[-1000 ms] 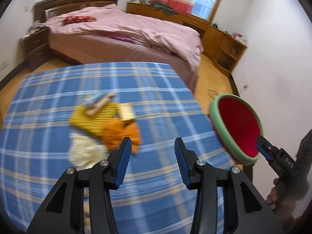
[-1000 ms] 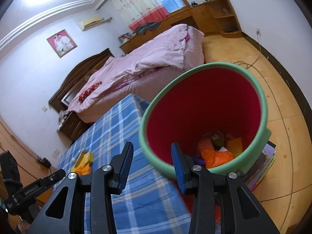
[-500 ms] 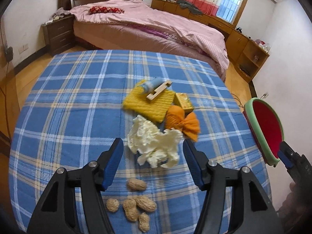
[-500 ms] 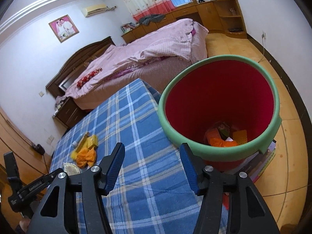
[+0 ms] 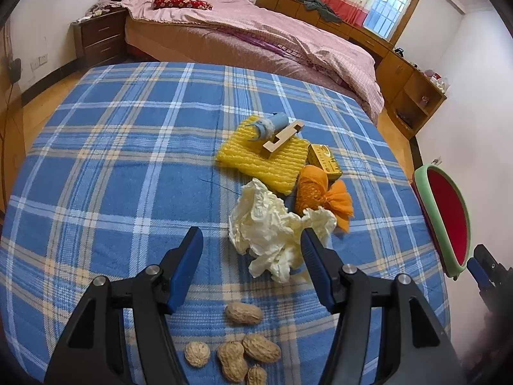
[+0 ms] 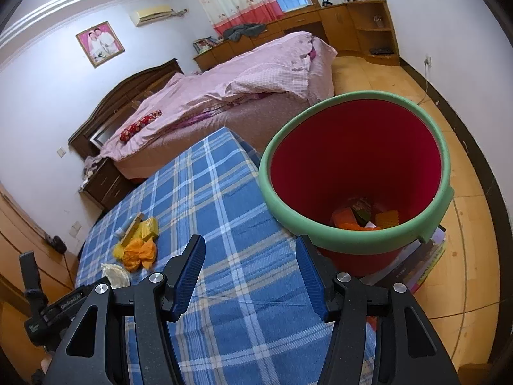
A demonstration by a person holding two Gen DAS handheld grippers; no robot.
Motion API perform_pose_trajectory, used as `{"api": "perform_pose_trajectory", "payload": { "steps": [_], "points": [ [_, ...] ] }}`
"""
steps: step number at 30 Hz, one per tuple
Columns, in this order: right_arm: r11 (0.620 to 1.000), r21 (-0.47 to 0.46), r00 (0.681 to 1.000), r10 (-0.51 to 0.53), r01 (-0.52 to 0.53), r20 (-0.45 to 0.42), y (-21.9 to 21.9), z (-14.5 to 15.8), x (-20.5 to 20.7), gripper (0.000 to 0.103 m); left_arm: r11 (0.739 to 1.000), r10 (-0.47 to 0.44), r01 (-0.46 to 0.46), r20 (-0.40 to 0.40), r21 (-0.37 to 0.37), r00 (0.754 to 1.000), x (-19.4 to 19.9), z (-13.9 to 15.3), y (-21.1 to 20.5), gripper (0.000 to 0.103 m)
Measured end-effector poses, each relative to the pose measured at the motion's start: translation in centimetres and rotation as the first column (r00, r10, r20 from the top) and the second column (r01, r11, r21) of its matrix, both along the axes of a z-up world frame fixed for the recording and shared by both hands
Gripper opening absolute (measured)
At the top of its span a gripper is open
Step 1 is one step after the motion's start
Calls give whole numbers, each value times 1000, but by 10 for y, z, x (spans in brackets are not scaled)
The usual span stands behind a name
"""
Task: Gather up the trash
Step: 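Grasp the white crumpled plastic with the left tool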
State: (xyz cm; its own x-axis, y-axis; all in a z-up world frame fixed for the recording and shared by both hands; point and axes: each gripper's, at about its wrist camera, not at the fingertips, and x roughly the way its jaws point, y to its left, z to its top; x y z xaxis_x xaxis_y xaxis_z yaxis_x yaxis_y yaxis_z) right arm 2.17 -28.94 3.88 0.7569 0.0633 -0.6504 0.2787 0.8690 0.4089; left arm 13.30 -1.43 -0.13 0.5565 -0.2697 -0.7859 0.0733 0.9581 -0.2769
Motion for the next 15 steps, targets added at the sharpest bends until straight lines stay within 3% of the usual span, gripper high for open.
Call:
{"api": "perform_pose_trajectory", "payload": {
  "steps": [11, 15],
  "points": [
    [1000, 18, 999, -5, 6, -39, 0, -17, 5, 60, 997, -72, 72, -4, -19, 997, 6, -13, -12, 63],
    [1000, 21, 999, 14, -13, -51, 6, -21, 8, 60, 993, -111, 112, 12, -34, 994, 6, -12, -20, 48]
  ]
}}
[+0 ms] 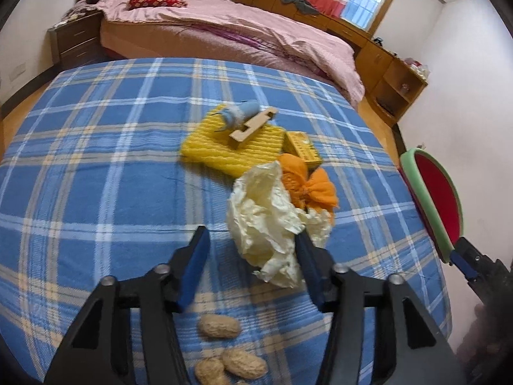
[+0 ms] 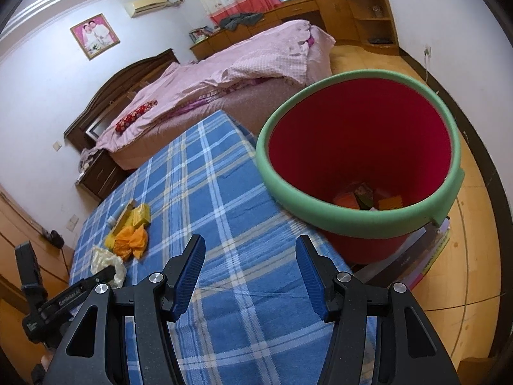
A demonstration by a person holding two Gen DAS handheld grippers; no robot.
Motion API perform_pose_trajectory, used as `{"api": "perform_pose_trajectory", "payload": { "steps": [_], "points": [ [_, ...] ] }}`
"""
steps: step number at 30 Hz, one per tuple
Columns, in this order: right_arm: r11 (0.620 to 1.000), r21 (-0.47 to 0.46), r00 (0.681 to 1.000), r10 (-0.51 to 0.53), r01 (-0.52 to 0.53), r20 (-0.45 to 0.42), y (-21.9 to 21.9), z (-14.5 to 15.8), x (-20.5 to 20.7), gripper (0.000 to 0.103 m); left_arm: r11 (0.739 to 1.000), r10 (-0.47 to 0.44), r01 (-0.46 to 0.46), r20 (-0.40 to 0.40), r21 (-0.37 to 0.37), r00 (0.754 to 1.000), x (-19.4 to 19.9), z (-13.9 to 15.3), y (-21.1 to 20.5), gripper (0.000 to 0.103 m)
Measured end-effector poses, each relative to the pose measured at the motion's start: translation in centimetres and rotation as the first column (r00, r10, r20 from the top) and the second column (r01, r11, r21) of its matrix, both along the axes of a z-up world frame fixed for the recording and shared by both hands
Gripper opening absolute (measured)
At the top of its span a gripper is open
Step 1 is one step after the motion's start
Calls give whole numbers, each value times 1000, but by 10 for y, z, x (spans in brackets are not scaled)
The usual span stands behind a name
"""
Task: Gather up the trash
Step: 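Grasp the white crumpled plastic with the left tool, then lift the white plastic with the left tool while the right tool grasps the orange bow-shaped bag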
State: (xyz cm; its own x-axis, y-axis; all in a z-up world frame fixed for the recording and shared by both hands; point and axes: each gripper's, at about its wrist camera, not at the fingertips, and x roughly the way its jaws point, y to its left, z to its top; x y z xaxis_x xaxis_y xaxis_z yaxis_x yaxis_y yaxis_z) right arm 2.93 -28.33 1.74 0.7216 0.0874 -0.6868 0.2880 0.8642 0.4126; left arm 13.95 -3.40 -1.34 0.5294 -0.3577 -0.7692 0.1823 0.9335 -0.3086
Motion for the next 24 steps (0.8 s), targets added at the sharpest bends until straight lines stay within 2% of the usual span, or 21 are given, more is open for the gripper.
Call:
{"api": "perform_pose_trajectory", "payload": {
  "steps": [3, 6, 12, 16, 24],
  "points": [
    [1000, 0, 1000, 5, -5, 1, 3, 1, 0, 60, 999, -26, 25, -9, -36, 1000, 3, -2, -5, 32],
    [1000, -4, 1000, 10, -10, 5, 4, 3, 1, 60, 997, -24, 23, -11, -69, 1000, 4, -1, -3, 25],
    [997, -29, 998, 67, -67, 18, 18, 16, 13, 60, 995, 15, -13, 22, -98, 1000, -2, 14, 18, 24],
    [992, -36, 992, 119, -118, 28, 38, 22, 28, 60, 993, 84, -79, 50, -88, 995, 1, 25, 45, 24],
    [966, -42, 967, 255, -255, -2, 99, 17, 65, 60, 976, 217, -214, 57, -51, 975, 15, 18, 92, 24]
  ]
}}
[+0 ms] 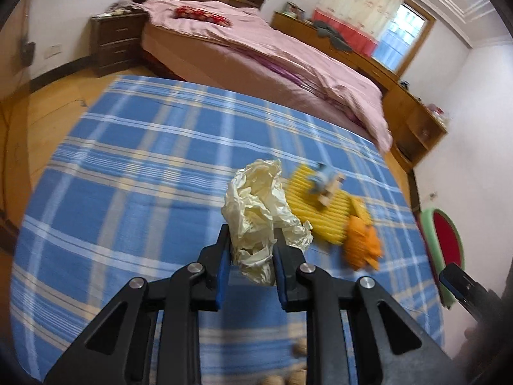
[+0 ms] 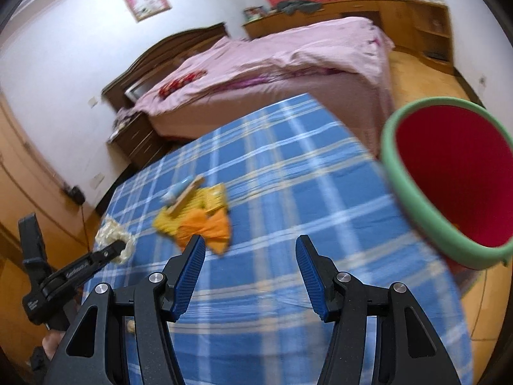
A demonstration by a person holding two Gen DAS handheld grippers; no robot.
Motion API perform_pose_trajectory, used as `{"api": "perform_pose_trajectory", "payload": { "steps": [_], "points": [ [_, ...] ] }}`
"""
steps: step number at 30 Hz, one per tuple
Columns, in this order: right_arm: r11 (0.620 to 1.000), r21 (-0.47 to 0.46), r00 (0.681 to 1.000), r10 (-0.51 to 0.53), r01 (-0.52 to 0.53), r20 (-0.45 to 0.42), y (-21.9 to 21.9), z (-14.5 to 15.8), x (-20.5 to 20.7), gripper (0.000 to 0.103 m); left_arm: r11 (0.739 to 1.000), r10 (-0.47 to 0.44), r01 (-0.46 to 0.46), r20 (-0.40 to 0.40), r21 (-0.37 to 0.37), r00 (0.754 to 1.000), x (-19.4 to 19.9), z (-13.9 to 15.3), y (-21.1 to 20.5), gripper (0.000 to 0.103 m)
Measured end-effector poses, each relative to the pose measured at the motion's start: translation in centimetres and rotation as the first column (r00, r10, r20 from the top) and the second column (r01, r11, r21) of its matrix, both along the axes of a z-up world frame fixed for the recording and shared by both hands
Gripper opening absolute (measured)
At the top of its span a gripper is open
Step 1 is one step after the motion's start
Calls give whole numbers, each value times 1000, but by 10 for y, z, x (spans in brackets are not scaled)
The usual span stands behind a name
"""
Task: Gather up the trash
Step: 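Lift the white plastic with the left tool while the right tool grasps the orange bow-shaped bag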
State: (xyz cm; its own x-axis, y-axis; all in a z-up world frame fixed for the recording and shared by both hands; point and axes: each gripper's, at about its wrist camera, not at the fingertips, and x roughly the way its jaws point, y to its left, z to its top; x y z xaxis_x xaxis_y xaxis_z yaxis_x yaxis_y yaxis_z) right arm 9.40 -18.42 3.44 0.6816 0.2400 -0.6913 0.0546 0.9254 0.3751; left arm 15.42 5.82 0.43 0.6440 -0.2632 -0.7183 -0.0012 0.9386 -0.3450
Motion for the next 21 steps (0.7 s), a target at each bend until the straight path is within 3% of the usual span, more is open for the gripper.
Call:
{"api": "perform_pose_trajectory", "payload": {
  "steps": [7, 9, 21],
  "points": [
    [996, -18, 995, 81, -82, -55, 48, -23, 40, 61, 1000, 15, -15, 25, -14, 1000, 7, -12, 13, 24],
    [995, -35, 994, 90, -92, -67, 57, -29, 49, 72, 1000, 10, -9, 35, -11, 999, 7, -12, 11, 24],
    [990, -110, 994, 77, -85, -75, 76, -48, 71, 72, 998, 0, 3, 41, -62, 999, 8, -17, 15, 24]
  ]
}}
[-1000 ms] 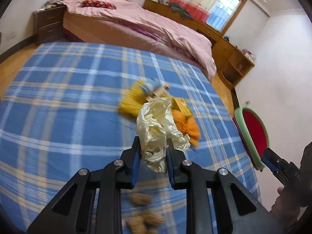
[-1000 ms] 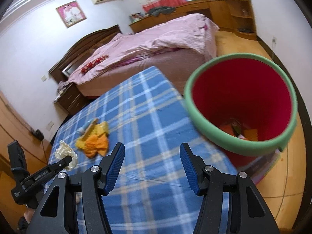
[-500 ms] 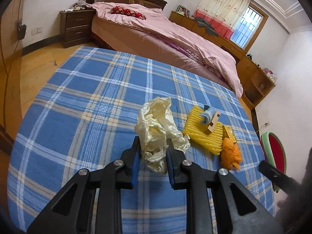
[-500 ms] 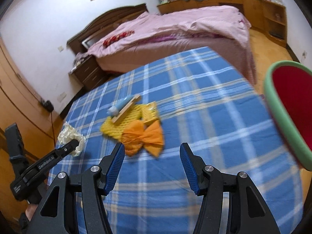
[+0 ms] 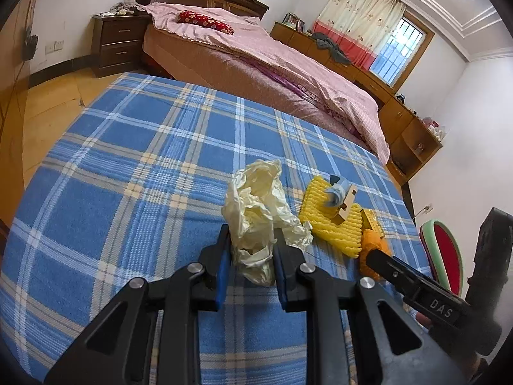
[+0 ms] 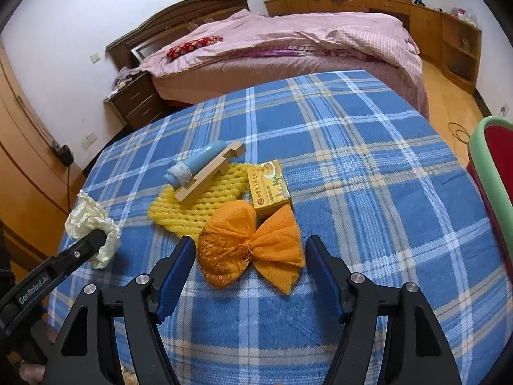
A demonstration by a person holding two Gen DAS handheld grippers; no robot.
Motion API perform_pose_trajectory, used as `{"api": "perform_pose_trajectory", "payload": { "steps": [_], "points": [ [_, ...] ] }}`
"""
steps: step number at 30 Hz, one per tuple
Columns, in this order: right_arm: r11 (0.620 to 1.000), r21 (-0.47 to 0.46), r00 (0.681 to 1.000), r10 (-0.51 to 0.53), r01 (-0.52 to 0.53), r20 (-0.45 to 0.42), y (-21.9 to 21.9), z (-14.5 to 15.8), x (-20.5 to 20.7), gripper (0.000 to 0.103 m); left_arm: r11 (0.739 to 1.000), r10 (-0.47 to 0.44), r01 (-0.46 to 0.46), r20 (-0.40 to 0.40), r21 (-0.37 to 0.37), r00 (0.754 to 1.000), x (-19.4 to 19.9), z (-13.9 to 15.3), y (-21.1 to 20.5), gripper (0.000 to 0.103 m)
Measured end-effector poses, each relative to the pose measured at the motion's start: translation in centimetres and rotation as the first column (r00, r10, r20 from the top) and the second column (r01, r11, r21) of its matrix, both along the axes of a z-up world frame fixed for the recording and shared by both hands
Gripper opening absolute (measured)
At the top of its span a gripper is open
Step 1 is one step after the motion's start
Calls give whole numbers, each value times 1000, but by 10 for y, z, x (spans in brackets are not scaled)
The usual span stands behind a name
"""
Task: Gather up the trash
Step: 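Lift the white plastic with the left tool while the right tool grasps the orange bow-shaped bag, then carry the white plastic and orange bag with both tools over the red bucket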
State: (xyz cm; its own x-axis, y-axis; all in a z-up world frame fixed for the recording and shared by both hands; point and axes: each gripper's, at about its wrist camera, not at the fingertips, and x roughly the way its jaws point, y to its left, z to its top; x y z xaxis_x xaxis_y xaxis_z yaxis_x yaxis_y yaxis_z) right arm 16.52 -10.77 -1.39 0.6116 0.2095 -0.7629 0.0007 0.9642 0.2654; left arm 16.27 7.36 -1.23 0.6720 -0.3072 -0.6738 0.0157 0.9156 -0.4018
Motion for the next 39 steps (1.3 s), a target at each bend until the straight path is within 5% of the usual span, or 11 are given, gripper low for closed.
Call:
{"api": "perform_pose_trajectory", "payload": {
  "steps": [7, 16, 31, 39],
  "points": [
    [998, -60, 999, 24, -22, 40, 8, -2, 0, 60, 1000, -1, 1, 0, -14, 1000, 2, -3, 0, 24],
    [998, -22, 997, 65, -64, 47, 16, -1, -19, 26, 999, -7, 8, 13, -46, 1000, 1, -1, -1, 24],
    [996, 88, 988, -24, 10, 154, -34, 40, -97, 23, 996, -88, 89, 63, -18, 994, -45, 42, -36, 24],
    [992, 75, 976, -118, 106, 185, -83, 71, -140, 23, 983, -181, 183, 80, -15, 980, -64, 73, -80, 24]
  ]
}}
